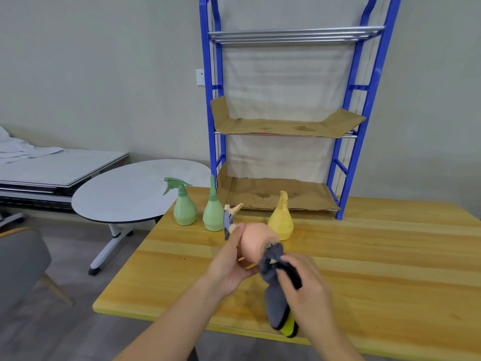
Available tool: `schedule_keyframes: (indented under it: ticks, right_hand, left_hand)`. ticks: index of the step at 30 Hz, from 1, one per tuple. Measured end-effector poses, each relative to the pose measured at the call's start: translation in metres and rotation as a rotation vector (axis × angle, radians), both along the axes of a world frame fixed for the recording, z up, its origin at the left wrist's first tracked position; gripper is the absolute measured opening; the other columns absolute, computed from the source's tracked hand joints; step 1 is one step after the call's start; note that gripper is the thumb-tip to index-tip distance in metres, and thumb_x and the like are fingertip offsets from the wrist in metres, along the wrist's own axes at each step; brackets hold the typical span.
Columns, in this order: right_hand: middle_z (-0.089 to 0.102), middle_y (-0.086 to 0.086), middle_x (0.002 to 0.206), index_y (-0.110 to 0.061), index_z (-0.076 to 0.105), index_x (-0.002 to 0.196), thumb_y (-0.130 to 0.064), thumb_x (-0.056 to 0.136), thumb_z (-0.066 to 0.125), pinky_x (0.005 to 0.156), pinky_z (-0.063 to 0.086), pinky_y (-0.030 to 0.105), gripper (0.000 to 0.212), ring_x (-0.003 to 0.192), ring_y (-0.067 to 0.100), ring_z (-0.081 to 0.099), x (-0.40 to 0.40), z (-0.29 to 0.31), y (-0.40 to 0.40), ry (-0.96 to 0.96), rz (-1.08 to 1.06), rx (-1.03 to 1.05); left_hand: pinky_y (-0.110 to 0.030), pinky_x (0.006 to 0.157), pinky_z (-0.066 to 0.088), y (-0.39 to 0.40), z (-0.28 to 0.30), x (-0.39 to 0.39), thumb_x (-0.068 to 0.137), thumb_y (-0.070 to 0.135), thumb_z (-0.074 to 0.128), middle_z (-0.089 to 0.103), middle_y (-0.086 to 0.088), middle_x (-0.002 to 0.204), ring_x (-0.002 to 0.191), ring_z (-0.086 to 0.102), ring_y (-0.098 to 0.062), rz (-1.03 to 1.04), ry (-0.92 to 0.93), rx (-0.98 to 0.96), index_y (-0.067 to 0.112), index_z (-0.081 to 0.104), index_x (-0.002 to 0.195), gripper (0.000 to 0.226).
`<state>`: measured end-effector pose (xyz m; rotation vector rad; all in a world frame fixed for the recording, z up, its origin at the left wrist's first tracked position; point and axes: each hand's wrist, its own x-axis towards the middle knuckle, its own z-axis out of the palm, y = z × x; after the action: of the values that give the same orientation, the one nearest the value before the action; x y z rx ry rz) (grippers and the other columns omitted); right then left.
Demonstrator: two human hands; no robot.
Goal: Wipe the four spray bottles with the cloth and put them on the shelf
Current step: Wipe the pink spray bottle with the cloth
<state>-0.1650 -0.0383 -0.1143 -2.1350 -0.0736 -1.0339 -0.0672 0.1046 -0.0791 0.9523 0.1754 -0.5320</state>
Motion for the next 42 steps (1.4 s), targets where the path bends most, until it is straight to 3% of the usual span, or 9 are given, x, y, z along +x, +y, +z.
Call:
schedule_keyframes:
  ticks: [3,8,13,17,24,28,31,36,42]
  right_hand:
    - [0.062,-0.016,0.102,-0.019,0.068,0.103,-0.005,0.081,0.074,0.087,0.036,0.004,0.027,0.1,-0.004,0.056,0.005,0.018,-0.003,-0.045,-0.138,0.125]
    - [0.065,-0.008,0.106,-0.012,0.069,0.103,-0.006,0.082,0.069,0.091,0.043,0.016,0.022,0.102,0.008,0.058,0.002,0.01,0.01,-0.063,0.064,-0.152]
    - [0.06,-0.021,0.099,-0.019,0.07,0.102,-0.002,0.08,0.074,0.084,0.038,0.005,0.028,0.096,0.005,0.06,0.009,0.016,-0.012,0.045,-0.082,0.048]
    - [0.063,-0.015,0.102,-0.016,0.07,0.103,-0.007,0.082,0.07,0.088,0.039,0.009,0.023,0.101,0.003,0.058,0.005,0.024,0.016,-0.03,0.071,-0.03]
    - [0.057,-0.027,0.098,-0.024,0.07,0.104,-0.011,0.084,0.072,0.085,0.049,0.025,0.024,0.099,0.005,0.059,0.016,0.008,0.012,0.234,0.05,0.06]
    - [0.056,-0.031,0.1,-0.026,0.069,0.106,-0.015,0.086,0.072,0.084,0.043,0.012,0.023,0.1,-0.001,0.056,0.03,0.018,0.025,0.247,0.092,0.042]
    - [0.055,-0.034,0.1,-0.027,0.068,0.107,-0.015,0.086,0.072,0.083,0.039,0.006,0.024,0.102,-0.001,0.055,0.042,0.02,0.038,0.265,0.119,0.016]
    - [0.053,-0.034,0.101,-0.026,0.068,0.109,-0.018,0.087,0.071,0.083,0.037,0.004,0.024,0.103,-0.001,0.052,0.063,0.016,0.056,0.313,0.13,-0.019]
    - [0.053,-0.034,0.101,-0.026,0.068,0.109,-0.017,0.086,0.071,0.082,0.036,0.004,0.024,0.104,-0.003,0.051,0.078,0.008,0.077,0.355,0.146,-0.034]
  left_hand:
    - [-0.049,0.075,0.059,-0.005,-0.001,-0.006,0.094,0.045,0.065,0.063,-0.023,0.124,0.102,0.066,-0.037,-0.014,0.024,0.006,0.015,0.057,0.123,0.042]
    - [-0.052,0.08,0.062,0.0,-0.004,-0.001,0.093,0.052,0.063,0.066,-0.021,0.122,0.104,0.069,-0.036,0.024,-0.024,0.067,0.012,0.059,0.125,0.052]
    - [-0.051,0.078,0.061,0.007,-0.006,-0.005,0.094,0.044,0.066,0.065,-0.02,0.123,0.112,0.065,-0.038,0.042,-0.074,0.131,0.015,0.059,0.125,0.043]
    - [-0.048,0.077,0.061,0.006,-0.001,-0.006,0.098,0.043,0.061,0.066,-0.018,0.12,0.112,0.065,-0.038,0.074,-0.082,0.157,0.013,0.059,0.122,0.039]
    - [-0.049,0.084,0.059,0.033,-0.002,0.006,0.099,0.037,0.061,0.067,-0.011,0.12,0.109,0.066,-0.031,0.079,-0.172,0.162,0.017,0.059,0.122,0.031]
    - [-0.042,0.092,0.058,0.067,-0.03,0.033,0.094,0.037,0.07,0.068,-0.001,0.125,0.112,0.067,-0.02,0.108,-0.376,0.453,0.022,0.047,0.142,0.056]
    - [-0.039,0.091,0.057,0.096,-0.046,0.057,0.089,0.039,0.075,0.064,0.002,0.126,0.11,0.065,-0.017,0.147,-0.441,0.707,0.025,0.041,0.144,0.066]
    - [-0.032,0.079,0.053,0.14,-0.053,0.093,0.085,0.029,0.078,0.059,0.001,0.121,0.104,0.06,-0.017,0.226,-0.423,0.857,0.02,0.041,0.133,0.062]
    - [-0.032,0.076,0.049,0.174,-0.06,0.13,0.084,0.023,0.078,0.059,-0.004,0.126,0.108,0.06,-0.024,0.233,-0.507,1.044,0.017,0.037,0.146,0.074]
